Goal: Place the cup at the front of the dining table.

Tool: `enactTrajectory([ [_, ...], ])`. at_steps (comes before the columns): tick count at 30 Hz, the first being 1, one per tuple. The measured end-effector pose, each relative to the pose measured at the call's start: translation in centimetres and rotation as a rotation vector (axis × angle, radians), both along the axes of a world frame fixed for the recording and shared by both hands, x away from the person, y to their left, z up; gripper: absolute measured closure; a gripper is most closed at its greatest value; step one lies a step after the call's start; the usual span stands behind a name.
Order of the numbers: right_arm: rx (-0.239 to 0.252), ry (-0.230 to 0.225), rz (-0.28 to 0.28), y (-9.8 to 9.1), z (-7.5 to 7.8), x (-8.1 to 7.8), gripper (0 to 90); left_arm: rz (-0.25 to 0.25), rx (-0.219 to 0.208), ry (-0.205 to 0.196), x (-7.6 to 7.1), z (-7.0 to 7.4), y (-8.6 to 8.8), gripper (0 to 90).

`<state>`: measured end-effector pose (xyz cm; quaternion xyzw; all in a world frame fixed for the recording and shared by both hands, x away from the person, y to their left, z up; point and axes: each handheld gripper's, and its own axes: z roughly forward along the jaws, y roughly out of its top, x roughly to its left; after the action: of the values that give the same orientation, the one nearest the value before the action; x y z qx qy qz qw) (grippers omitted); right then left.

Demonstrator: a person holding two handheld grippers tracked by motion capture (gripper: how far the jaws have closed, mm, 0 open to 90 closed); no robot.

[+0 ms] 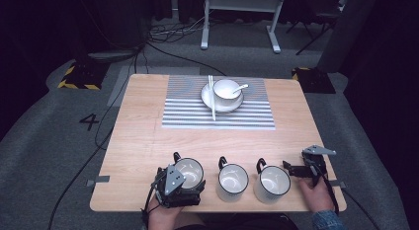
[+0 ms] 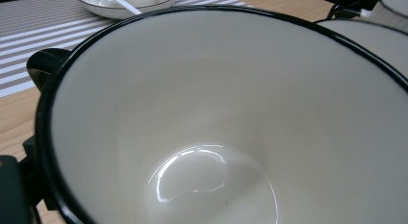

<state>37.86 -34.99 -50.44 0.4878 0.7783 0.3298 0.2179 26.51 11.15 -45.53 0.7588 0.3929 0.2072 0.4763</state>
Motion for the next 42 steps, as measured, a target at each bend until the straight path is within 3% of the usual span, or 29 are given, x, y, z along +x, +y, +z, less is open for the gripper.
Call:
enactTrajectory([
  [3, 0.000, 0.003, 0.004, 0.0, 0.0, 0.0, 6.9, -0.029, -0.028, 0.017, 0.2, 0.7, 0.1, 3.0],
  [6, 0.000, 0.002, 0.004, 0.0, 0.0, 0.0, 6.9, -0.045, -0.013, 0.013, 0.4, 1.5, 0.2, 3.0],
  [10, -0.001, 0.002, 0.004, 0.0, 0.0, 0.0, 6.9, -0.062, -0.033, 0.022, 1.1, 2.3, 0.6, 3.0],
  [17, -0.001, 0.002, 0.004, 0.0, 0.0, 0.0, 6.9, -0.080, -0.019, 0.040, 2.8, 3.4, 1.2, 3.1],
  [29, 0.000, 0.002, 0.004, 0.0, 0.0, 0.0, 6.9, -0.101, -0.014, 0.018, 5.5, 5.7, 1.8, 3.1],
  [31, 0.000, 0.002, 0.004, 0.0, 0.0, 0.0, 6.9, -0.121, -0.003, 0.034, 6.4, 6.2, 1.9, 3.1],
  [37, 0.000, 0.002, 0.004, 0.0, 0.0, 0.0, 6.9, -0.100, -0.033, 0.046, 8.0, 7.2, 2.0, 3.1],
  [42, 0.000, -0.003, -0.011, 0.1, 0.0, 0.1, 6.6, -0.076, -0.011, 0.028, 9.1, 8.1, 1.8, 3.1],
])
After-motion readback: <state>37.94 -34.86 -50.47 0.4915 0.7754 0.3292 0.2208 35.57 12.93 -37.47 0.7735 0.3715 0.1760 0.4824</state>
